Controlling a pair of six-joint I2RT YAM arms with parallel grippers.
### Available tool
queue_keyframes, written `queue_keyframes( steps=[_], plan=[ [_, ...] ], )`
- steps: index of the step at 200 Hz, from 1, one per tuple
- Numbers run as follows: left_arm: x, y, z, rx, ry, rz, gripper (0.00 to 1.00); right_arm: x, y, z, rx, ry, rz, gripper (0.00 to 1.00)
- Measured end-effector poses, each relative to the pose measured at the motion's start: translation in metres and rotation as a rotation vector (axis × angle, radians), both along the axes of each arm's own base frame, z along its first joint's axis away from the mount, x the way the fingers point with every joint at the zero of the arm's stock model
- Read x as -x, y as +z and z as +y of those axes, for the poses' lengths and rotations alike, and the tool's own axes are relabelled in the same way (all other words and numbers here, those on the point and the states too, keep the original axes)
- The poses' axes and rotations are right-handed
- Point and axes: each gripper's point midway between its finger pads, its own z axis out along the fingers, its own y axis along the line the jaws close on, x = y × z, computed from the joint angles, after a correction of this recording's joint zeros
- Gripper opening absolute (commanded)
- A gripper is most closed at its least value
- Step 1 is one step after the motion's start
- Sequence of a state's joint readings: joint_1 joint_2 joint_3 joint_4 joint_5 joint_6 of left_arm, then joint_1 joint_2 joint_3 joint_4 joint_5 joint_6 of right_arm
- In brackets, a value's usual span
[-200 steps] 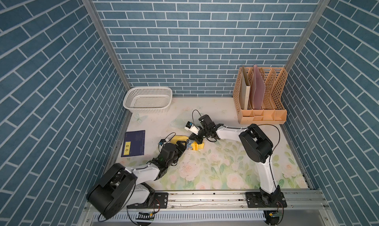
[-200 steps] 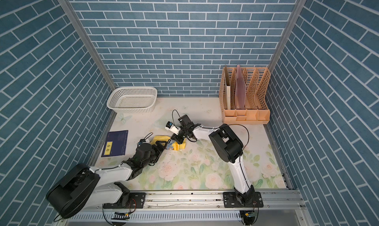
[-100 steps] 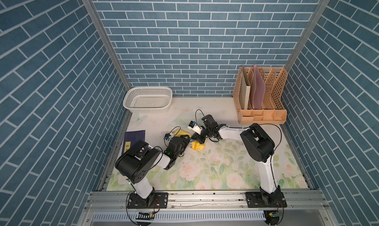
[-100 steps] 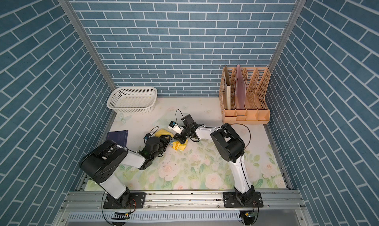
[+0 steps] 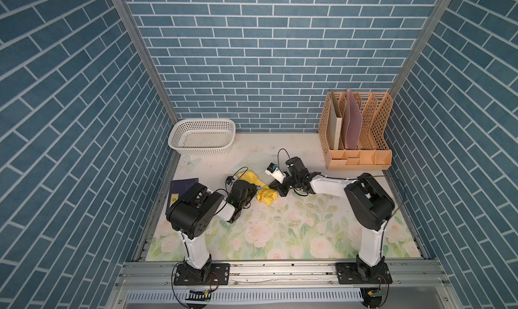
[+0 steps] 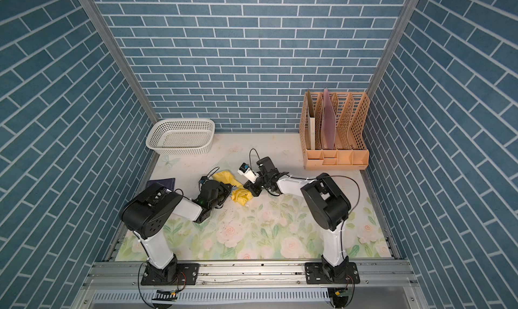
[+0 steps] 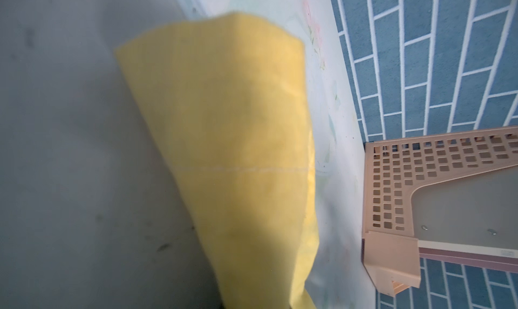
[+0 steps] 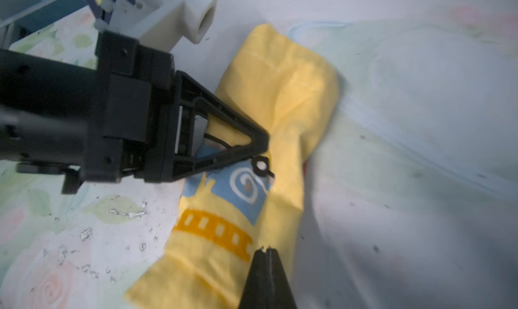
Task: Roll up the pillowcase
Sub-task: Pick up the pillowcase at the center of the board, then place the pillowcase in the bin.
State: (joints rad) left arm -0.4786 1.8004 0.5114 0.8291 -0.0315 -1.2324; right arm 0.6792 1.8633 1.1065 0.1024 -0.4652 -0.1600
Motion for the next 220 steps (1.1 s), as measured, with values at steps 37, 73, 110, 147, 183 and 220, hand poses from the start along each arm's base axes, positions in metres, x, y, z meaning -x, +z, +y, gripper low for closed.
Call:
queue_keyframes(
  steps=[37,73,110,147,183,220],
  plan=[
    [-0.042,0.044,-0.013,-0.001,-0.028,-0.112,0.00,-0.031,0.104,-0.059,-0.147,-0.261,-0.201,0.03],
    [-0.103,0.136,-0.032,0.072,-0.045,-0.332,0.00,-0.036,0.151,-0.078,-0.249,-0.361,-0.290,0.02],
    [-0.165,0.231,0.002,0.078,0.035,-0.535,0.00,-0.037,0.139,-0.083,-0.237,-0.394,-0.260,0.01],
    [-0.223,0.276,0.104,0.042,0.240,-0.635,0.00,-0.037,0.138,-0.083,-0.244,-0.402,-0.247,0.00],
    [-0.263,0.233,0.214,0.026,0.441,-0.571,0.00,-0.037,0.138,-0.083,-0.242,-0.402,-0.243,0.00],
    [-0.310,0.157,0.283,0.063,0.543,-0.448,0.00,-0.036,0.134,-0.084,-0.228,-0.403,-0.229,0.00]
  ],
)
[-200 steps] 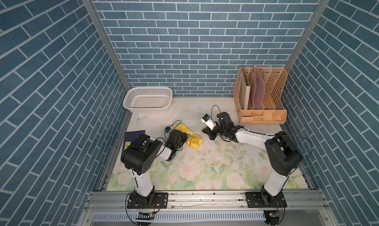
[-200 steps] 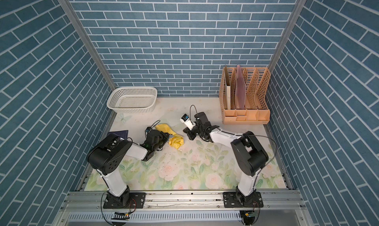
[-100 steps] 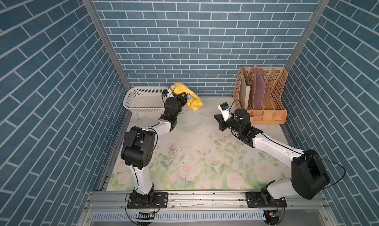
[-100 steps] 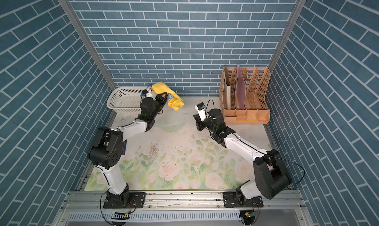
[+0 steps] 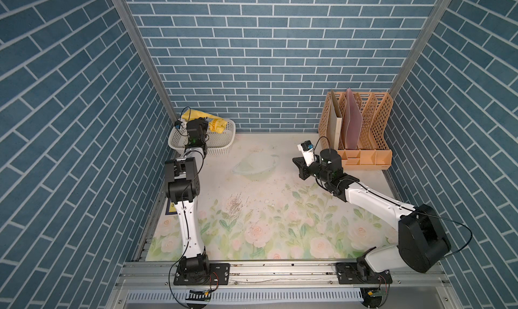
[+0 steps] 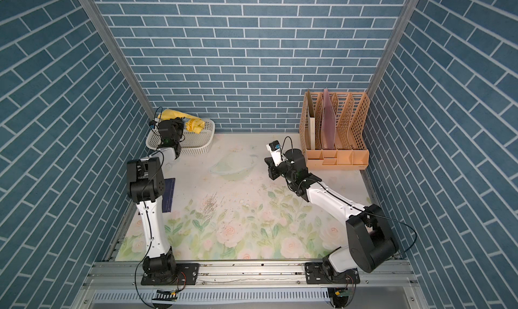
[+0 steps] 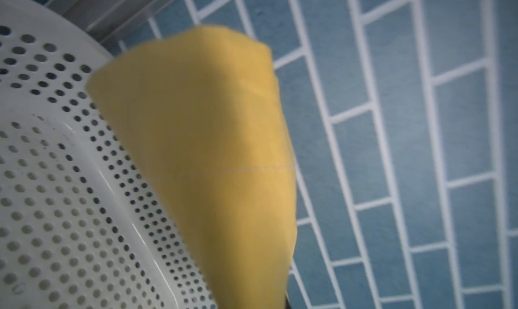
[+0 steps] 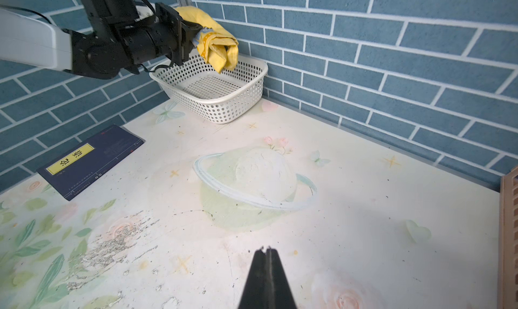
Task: Roll up the pillowcase
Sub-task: Place the pillowcase in the bin.
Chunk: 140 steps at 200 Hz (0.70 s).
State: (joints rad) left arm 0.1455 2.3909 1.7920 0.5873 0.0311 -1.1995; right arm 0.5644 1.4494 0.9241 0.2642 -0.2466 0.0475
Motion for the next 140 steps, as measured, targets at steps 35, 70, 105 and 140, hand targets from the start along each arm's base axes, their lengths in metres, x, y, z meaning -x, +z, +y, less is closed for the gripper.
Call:
queue_keyframes(
  steps=[35,70,105,140],
  plan=[
    [-0.007,-0.069,0.012,0.074,0.028,0.138,0.06,-0.001,0.004,0.000,0.002,-0.001,-0.002,0.00],
    [-0.011,-0.082,0.006,0.123,0.032,0.218,1.00,-0.006,0.019,0.002,-0.012,-0.006,-0.030,0.05],
    [-0.016,-0.045,0.004,0.161,0.029,0.253,1.00,-0.007,0.023,0.001,-0.004,-0.011,-0.040,0.24],
    [0.051,0.004,-0.006,0.181,0.025,0.345,1.00,-0.017,0.036,-0.013,0.024,-0.099,-0.089,0.53]
  ],
)
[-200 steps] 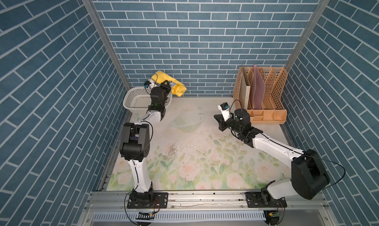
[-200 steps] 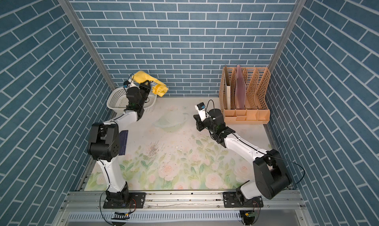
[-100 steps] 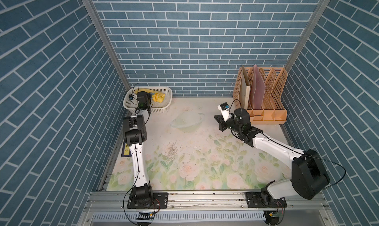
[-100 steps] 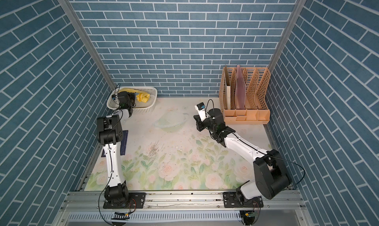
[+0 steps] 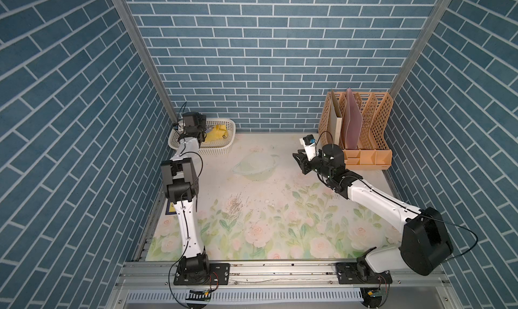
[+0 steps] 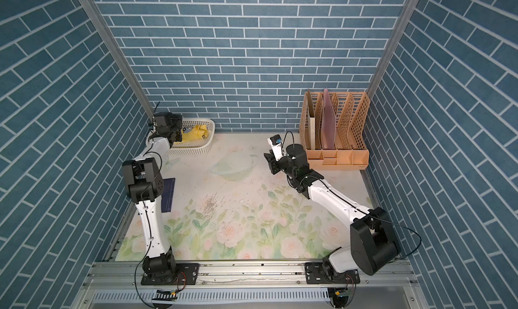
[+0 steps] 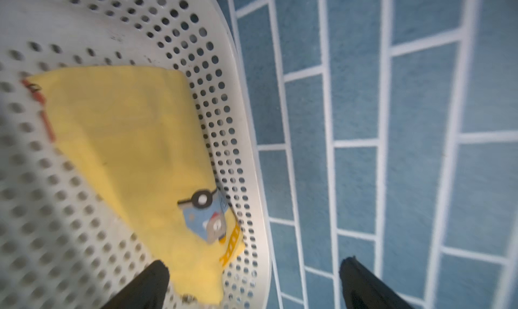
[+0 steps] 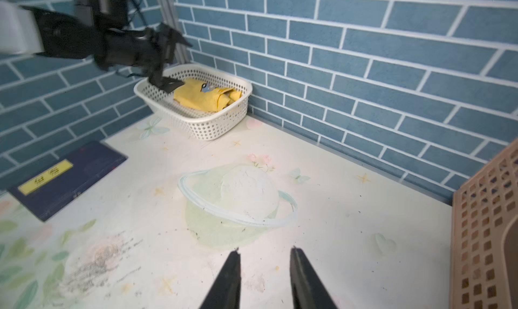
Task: Roll up the pillowcase
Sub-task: Reset both arms
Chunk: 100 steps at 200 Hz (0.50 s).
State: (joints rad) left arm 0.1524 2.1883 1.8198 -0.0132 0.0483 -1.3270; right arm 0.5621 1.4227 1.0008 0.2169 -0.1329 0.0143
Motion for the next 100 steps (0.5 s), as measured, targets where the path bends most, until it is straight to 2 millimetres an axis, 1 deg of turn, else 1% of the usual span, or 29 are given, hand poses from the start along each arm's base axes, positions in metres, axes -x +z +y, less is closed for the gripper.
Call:
queue_keyframes(
  steps=[18,30,34,38,42,48,54,57,60,65,73,79,85,88,93,100],
  plan=[
    [0.066,0.026,-0.006,-0.032,0.006,0.036,1.00,-0.011,0.003,-0.014,0.030,-0.075,-0.032,0.64],
    [0.112,0.032,-0.007,-0.100,0.012,0.065,1.00,-0.019,0.002,-0.029,0.057,-0.161,-0.054,0.70],
    [0.127,0.032,-0.007,-0.135,0.013,0.073,1.00,-0.021,0.002,-0.035,0.058,-0.190,-0.065,0.71],
    [0.141,0.035,-0.008,-0.177,0.014,0.078,1.00,-0.024,-0.001,-0.044,0.069,-0.228,-0.075,0.71],
    [0.157,0.033,-0.007,-0.230,0.021,0.090,1.00,-0.024,-0.003,-0.051,0.075,-0.256,-0.081,0.71],
    [0.181,0.031,-0.009,-0.329,0.030,0.110,1.00,-0.026,-0.009,-0.067,0.083,-0.308,-0.087,0.71],
    [0.200,0.031,-0.015,-0.433,0.029,0.119,1.00,-0.027,-0.017,-0.082,0.090,-0.356,-0.088,0.71],
    [0.212,0.030,-0.022,-0.496,0.021,0.123,1.00,-0.028,-0.022,-0.092,0.095,-0.386,-0.086,0.71],
    [0.219,0.030,-0.028,-0.550,0.010,0.117,1.00,-0.029,-0.027,-0.100,0.097,-0.409,-0.085,0.71],
    [0.233,0.028,-0.040,-0.634,-0.015,0.115,1.00,-0.031,-0.037,-0.117,0.108,-0.462,-0.077,0.70],
    [0.249,0.021,-0.060,-0.745,-0.071,0.090,1.00,-0.031,-0.054,-0.137,0.127,-0.524,-0.066,0.70],
    [0.261,0.011,-0.070,-0.818,-0.113,0.080,1.00,-0.029,-0.072,-0.155,0.149,-0.583,-0.049,0.69],
    [0.272,-0.003,-0.072,-0.881,-0.135,0.092,1.00,-0.026,-0.089,-0.169,0.174,-0.624,-0.032,0.70],
    [0.277,-0.010,-0.072,-0.907,-0.142,0.102,1.00,-0.024,-0.097,-0.174,0.184,-0.638,-0.025,0.66],
    [0.285,-0.024,-0.069,-0.951,-0.151,0.127,1.00,-0.020,-0.112,-0.181,0.211,-0.659,0.001,0.66],
    [0.295,-0.044,-0.064,-1.008,-0.171,0.170,1.00,-0.015,-0.127,-0.188,0.241,-0.675,0.024,0.67]
  ],
)
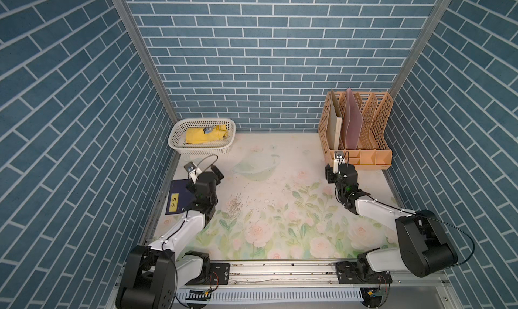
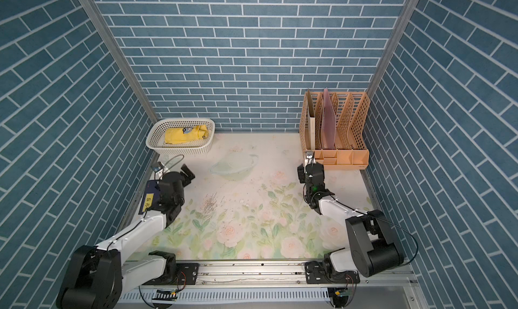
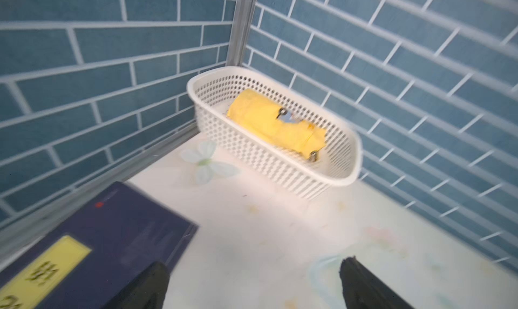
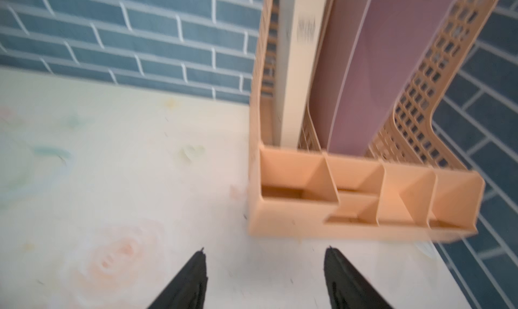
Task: Roll up the pillowcase
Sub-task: Reset both arms
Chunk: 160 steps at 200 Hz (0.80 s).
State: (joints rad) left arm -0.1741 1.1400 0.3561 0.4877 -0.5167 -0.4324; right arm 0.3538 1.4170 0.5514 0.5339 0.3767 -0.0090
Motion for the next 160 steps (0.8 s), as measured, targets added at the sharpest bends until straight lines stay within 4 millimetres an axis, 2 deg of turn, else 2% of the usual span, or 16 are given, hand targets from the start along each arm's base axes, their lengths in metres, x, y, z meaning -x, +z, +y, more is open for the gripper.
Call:
queue_keyframes(
  steps=[6,18,41,67,80,84,103,122,140,160],
  plan=[
    [0.010,-0.017,0.004,-0.051,-0.004,0.038,1.00,0.003,-0.009,-0.003,0.012,-0.004,0.014,0.68],
    [0.027,-0.038,0.010,-0.126,-0.017,0.065,1.00,0.006,-0.015,-0.008,0.023,-0.007,0.022,0.68],
    [0.046,-0.047,0.018,-0.189,-0.040,0.016,1.00,0.002,-0.005,-0.016,0.005,-0.024,-0.010,0.69],
    [0.026,-0.025,0.015,-0.219,-0.085,-0.072,1.00,0.006,0.013,-0.029,-0.013,-0.052,-0.064,0.70],
    [0.013,-0.012,0.010,-0.231,-0.110,-0.123,1.00,0.017,0.012,-0.034,-0.022,-0.055,-0.100,0.71],
    [0.009,-0.010,0.008,-0.235,-0.118,-0.135,1.00,0.022,0.009,-0.035,-0.025,-0.051,-0.107,0.76],
    [0.001,-0.017,0.002,-0.252,-0.154,-0.137,1.00,0.049,-0.021,-0.036,-0.011,-0.001,-0.091,0.77],
    [0.000,-0.021,-0.004,-0.271,-0.198,-0.129,1.00,0.068,-0.036,-0.032,-0.009,0.065,-0.104,0.77],
    [-0.002,-0.014,-0.007,-0.279,-0.213,-0.157,1.00,0.069,-0.027,-0.026,-0.020,0.108,-0.150,0.77],
    [-0.017,-0.007,-0.007,-0.276,-0.219,-0.166,1.00,0.062,-0.008,-0.025,-0.032,0.119,-0.220,0.77]
  ],
)
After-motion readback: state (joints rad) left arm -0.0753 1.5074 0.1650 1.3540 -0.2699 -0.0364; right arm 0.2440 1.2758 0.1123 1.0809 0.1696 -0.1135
